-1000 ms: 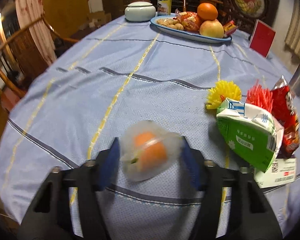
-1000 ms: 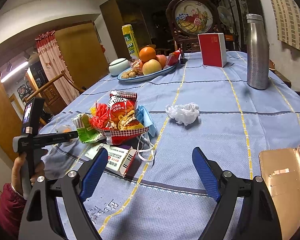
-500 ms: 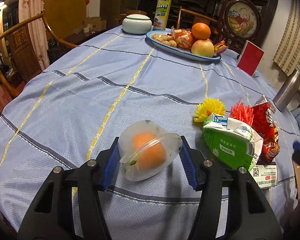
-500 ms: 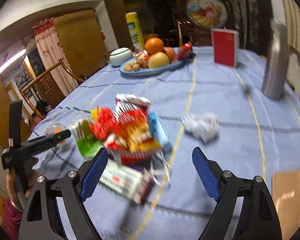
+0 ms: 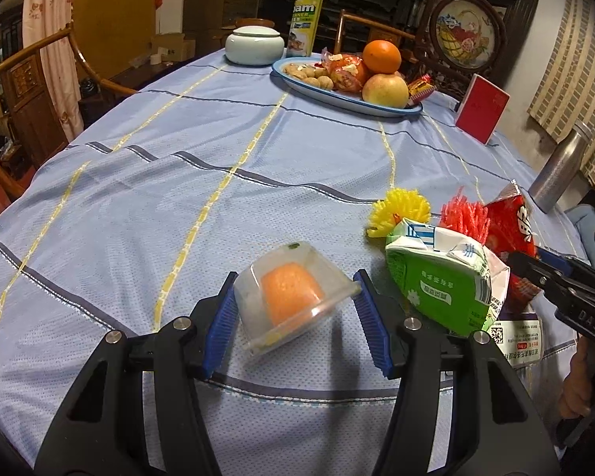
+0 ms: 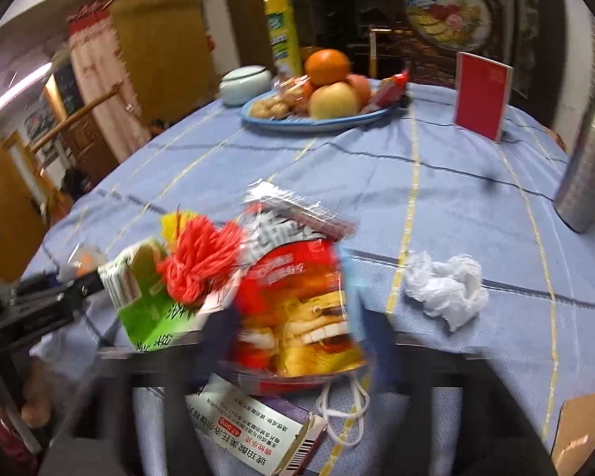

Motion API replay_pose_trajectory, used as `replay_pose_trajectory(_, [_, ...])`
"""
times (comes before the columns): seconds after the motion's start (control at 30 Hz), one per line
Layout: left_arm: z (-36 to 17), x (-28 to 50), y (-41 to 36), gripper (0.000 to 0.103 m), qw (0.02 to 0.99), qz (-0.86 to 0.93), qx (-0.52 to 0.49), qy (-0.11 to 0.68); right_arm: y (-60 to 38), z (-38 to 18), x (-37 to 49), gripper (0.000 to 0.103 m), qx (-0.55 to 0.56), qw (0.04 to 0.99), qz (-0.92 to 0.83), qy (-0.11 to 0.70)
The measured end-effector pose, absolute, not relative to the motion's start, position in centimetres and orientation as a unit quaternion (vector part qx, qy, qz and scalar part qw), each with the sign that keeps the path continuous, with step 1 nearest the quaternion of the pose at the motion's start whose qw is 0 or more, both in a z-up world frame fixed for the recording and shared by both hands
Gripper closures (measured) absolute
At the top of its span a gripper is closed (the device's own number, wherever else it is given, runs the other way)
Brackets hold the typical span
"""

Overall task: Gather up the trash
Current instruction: 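Lift the plastic cup with the left tool while the right tool grasps the red snack bag, then carry the cup and snack bag down to the red wastebasket and release both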

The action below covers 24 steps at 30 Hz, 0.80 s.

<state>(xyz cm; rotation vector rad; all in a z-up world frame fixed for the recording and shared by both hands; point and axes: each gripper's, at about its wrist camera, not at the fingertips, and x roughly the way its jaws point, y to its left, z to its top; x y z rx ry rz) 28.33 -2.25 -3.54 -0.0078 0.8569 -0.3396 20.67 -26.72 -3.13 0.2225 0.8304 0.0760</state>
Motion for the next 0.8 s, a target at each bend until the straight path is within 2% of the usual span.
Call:
replay_pose_trajectory(0.2, [-3.3,28.2,-2.1,0.046,0.897,-0.171,-0.01,0.407,-28.4,0.0,18.4,0.07,0.15,0.934,0.058,0.32])
replay_pose_trajectory(0.4, [-3.0,27.6,-2.2,0.046,0.902,-0.16,-0.009,0.401,-30.4,0.5,17.5,0.07,0.198,0.929,0.057,0.306])
replay_pose_trajectory(0.53, [-2.8,26.8,-1.5,0.046,0.893,-0.176,-0.038,0.413,-30.6,1.2,15.9,0.07,0.188,0.936,0.05,0.292])
replay_pose_trajectory(0.8, [0.0,23.2,0.1,0.046,0.906,-0.165,-0.037,0.388,-30.4,3.4,12.3,0.07,0.185,0.945,0.062,0.263])
